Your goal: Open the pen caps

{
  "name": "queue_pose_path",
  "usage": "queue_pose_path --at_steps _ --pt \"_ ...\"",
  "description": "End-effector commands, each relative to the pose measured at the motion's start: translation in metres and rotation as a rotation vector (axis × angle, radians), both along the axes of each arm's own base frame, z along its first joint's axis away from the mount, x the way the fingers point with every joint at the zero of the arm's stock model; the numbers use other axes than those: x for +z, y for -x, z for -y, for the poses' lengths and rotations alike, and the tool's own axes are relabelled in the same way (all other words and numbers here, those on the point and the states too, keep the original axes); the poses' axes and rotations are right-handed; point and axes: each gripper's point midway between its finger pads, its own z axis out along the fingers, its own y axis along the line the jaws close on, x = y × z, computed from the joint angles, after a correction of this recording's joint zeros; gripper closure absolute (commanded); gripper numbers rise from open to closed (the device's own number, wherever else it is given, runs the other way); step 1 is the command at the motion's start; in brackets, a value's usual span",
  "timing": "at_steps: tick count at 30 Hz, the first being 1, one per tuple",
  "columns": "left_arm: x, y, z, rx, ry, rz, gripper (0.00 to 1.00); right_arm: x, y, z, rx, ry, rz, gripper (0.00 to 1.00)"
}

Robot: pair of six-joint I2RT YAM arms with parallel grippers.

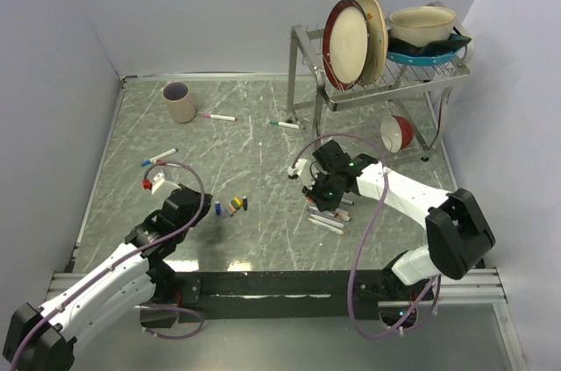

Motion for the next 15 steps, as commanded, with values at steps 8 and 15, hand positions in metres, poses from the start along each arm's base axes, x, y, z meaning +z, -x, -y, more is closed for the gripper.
queue_pose_path --at_steps 8,15 --pt "-0.025 -0.001 0.001 0.047 0.016 -0.088 0.99 -0.019 0.001 0.012 -0.010 0.098 -0.042 0.94" --pt "-0.031 -0.001 0.000 0.062 0.013 -0.105 0.89 -0.023 0.002 0.014 -0.008 0.116 -0.057 0.85"
